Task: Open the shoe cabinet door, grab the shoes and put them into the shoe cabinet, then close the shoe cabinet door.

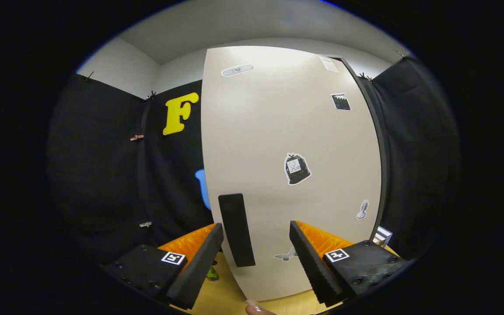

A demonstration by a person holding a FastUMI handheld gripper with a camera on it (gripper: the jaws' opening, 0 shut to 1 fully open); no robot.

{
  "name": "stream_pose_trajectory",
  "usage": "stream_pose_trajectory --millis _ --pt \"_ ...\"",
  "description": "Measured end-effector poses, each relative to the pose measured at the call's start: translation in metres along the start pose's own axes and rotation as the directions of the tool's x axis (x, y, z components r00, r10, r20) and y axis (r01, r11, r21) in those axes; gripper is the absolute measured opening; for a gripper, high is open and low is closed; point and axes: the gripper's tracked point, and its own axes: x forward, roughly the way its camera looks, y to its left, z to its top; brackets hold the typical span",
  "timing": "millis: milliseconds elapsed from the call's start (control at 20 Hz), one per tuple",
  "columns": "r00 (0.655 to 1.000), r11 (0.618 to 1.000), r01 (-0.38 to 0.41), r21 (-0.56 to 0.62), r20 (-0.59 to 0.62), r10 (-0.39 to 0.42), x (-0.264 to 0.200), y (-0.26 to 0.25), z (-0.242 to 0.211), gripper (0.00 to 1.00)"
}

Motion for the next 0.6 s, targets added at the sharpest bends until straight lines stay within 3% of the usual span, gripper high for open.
stream_pose_trajectory --millis 600 --pt "0.998 0.996 0.060 -0.065 0.035 -0.058 -0.016 -0.004 0.007 0.99"
